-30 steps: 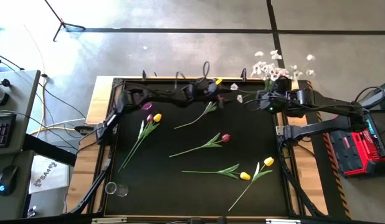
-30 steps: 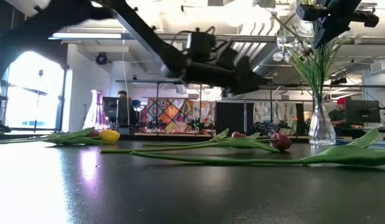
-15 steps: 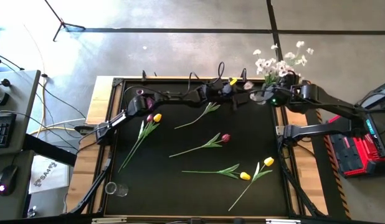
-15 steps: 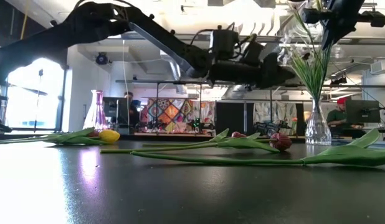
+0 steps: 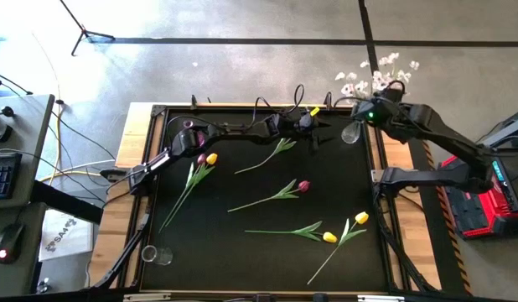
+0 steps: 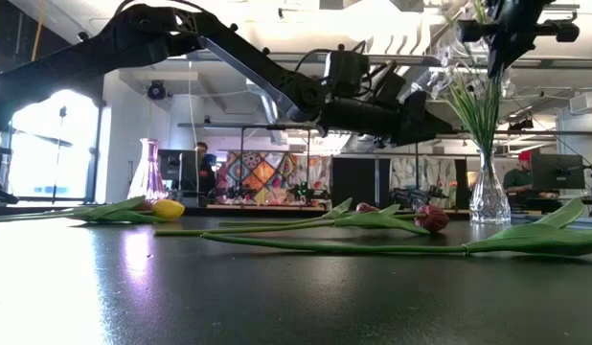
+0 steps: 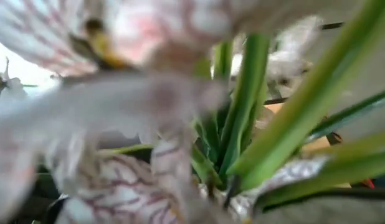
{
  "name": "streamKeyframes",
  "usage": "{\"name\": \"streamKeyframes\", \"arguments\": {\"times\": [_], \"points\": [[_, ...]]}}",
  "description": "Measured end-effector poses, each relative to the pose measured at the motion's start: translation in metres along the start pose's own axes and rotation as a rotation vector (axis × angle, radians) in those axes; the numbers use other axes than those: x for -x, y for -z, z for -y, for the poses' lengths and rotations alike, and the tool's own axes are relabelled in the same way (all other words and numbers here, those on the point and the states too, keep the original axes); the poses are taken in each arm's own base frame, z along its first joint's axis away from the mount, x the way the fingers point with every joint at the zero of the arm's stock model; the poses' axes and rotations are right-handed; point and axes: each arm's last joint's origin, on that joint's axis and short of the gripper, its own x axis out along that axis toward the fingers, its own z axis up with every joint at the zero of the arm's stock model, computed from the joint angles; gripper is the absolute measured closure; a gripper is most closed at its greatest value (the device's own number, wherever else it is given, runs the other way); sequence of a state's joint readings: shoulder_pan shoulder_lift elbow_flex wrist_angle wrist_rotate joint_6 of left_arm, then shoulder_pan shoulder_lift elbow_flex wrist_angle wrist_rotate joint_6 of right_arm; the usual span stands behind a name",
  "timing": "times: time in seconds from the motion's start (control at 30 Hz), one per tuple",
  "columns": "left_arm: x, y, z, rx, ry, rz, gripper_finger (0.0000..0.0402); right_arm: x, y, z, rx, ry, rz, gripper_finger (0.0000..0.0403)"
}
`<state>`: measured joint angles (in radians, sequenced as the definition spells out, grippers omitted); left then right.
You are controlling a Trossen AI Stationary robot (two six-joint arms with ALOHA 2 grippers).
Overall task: Sort flowers into vase by color
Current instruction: Put the white flower into the top right transparent vase
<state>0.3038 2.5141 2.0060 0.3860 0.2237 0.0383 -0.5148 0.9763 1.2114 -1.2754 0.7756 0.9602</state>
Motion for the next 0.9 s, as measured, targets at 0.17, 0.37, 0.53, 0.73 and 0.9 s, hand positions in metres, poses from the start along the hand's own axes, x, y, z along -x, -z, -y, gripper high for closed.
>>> {"name": "streamKeyframes", "arguments": {"times": [0.17, 0.37, 0.53, 0.73, 0.9], "points": [[0.0, 0.0, 0.0, 0.0, 0.0, -0.001, 0.0151, -0.013, -0.004, -0.008, 0.034, 0.019, -0.039, 0.0403], [0.0, 0.0, 0.0, 0.001, 0.001, -0.002, 0.0151, -0.032, 0.002, -0.014, 0.074, 0.076, -0.067, 0.0403], [0.0, 0.002, 0.001, 0.004, 0.002, -0.02, 0.0151, -0.05, 0.018, -0.017, 0.072, 0.086, -0.074, 0.0403], [0.0, 0.005, -0.001, 0.013, 0.0, -0.052, 0.0151, -0.069, 0.04, -0.017, 0.067, 0.111, -0.084, 0.0403], [0.002, 0.004, -0.002, 0.028, -0.002, -0.067, 0.0151, -0.069, 0.04, -0.016, 0.07, 0.119, -0.091, 0.0389]]}}
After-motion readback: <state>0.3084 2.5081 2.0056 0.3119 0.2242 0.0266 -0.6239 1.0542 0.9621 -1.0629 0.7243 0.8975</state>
